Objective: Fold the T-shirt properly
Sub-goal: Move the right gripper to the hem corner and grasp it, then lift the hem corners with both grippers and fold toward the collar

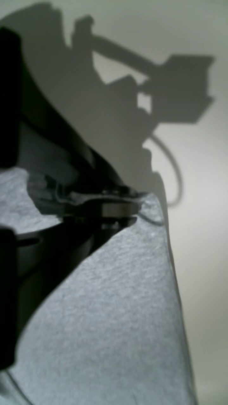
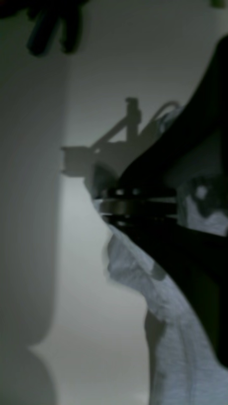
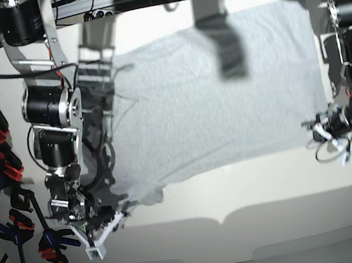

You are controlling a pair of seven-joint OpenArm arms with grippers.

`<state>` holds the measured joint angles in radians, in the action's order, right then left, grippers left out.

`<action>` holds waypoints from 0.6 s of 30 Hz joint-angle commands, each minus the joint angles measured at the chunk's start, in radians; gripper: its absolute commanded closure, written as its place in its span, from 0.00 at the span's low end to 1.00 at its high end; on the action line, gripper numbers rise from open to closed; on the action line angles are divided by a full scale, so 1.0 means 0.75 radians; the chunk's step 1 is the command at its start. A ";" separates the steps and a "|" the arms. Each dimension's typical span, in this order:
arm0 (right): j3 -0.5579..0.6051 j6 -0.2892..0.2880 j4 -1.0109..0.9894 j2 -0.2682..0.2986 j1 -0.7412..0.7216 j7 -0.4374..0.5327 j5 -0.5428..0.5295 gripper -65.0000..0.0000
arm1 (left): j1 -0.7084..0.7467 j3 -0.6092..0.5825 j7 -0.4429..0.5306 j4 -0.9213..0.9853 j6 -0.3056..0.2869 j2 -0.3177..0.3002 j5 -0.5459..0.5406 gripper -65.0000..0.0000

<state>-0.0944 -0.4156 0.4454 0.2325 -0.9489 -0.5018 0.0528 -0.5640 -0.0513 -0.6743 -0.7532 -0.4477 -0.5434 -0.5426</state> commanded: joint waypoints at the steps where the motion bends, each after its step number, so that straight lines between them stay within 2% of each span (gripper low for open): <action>1: -0.003 0.006 0.025 0.011 -0.065 0.023 -0.011 1.00 | -0.066 0.007 0.032 -0.022 -0.001 -0.026 -0.010 1.00; 8: -0.002 0.004 0.027 0.012 -0.045 -0.002 -0.013 1.00 | -0.127 0.007 -0.009 -0.023 -0.001 -0.025 -0.011 1.00; 14: -0.002 -0.071 0.048 0.015 0.008 -0.008 -0.139 1.00 | -0.034 0.007 -0.018 -0.066 -0.002 -0.026 -0.010 1.00; 18: -0.003 -0.090 0.156 0.014 0.100 -0.053 -0.156 1.00 | 0.088 0.007 -0.059 -0.252 -0.001 -0.026 -0.011 1.00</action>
<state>-0.0948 -0.4725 0.5465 0.2348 -0.8326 -0.5640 -0.0525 -0.4652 -0.0513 -0.7391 -0.9283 -0.4454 -0.5465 -0.5354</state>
